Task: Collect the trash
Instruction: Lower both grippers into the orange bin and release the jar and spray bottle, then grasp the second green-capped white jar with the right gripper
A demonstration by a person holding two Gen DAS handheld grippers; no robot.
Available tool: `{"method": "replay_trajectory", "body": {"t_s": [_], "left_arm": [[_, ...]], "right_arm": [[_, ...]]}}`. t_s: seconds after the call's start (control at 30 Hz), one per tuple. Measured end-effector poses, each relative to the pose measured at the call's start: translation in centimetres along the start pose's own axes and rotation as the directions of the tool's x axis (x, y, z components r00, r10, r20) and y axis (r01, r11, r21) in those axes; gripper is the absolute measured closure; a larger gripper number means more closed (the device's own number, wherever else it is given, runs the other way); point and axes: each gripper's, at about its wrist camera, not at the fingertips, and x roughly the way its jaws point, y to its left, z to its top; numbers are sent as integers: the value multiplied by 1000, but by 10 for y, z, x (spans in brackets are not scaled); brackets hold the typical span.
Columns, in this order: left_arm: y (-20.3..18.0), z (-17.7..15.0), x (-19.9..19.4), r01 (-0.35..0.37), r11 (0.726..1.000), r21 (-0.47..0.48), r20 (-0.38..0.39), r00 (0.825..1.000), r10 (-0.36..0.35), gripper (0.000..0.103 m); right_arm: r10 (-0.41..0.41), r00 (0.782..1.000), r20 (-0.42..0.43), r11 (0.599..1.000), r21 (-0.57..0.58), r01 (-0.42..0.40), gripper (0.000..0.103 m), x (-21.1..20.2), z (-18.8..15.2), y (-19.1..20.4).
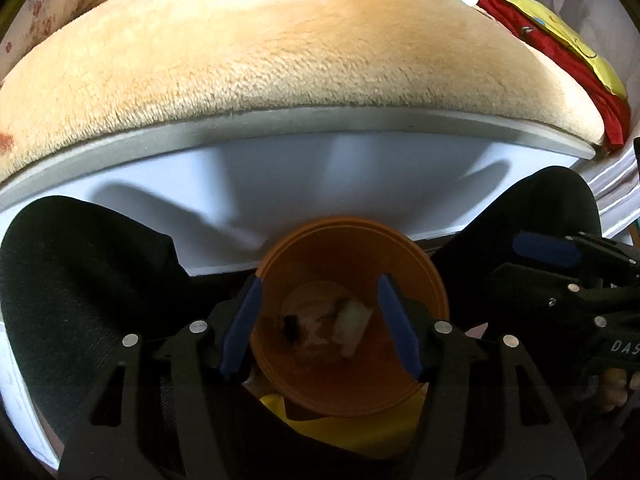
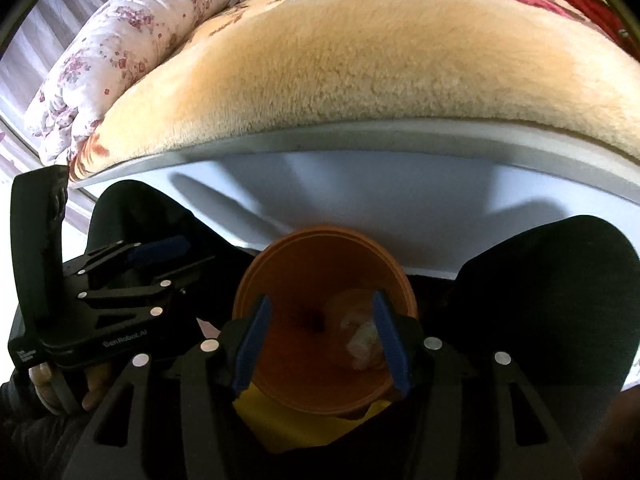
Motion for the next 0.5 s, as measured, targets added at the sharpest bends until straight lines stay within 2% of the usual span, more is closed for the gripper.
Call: {"method": "replay_trajectory", "body": {"t_s": [0.13, 0.27, 0.37, 0.43, 0.5], "left_arm": [[-5, -1, -6, -21, 1000, 18, 26, 999, 20, 41], [-12, 1, -23, -61, 997, 54, 83, 995, 56, 37], [-16, 12, -41, -98, 992, 85, 153, 985, 85, 32], [-14, 23, -52, -95, 992, 86, 192, 978, 78, 32], [-12, 39, -63, -94, 993, 73, 223, 972, 75, 30]], "right_arm": [[-8, 1000, 29, 1000, -6, 8, 49, -11, 0, 4], [9, 995, 95, 1000, -31, -6, 48, -36, 8, 9], [-10, 988, 157, 999, -42, 17, 38, -57, 30, 8], [-9, 981, 196, 999, -40, 17, 23, -70, 51, 3], [6, 969, 247, 1000, -30, 1, 22, -85, 77, -6]]}}
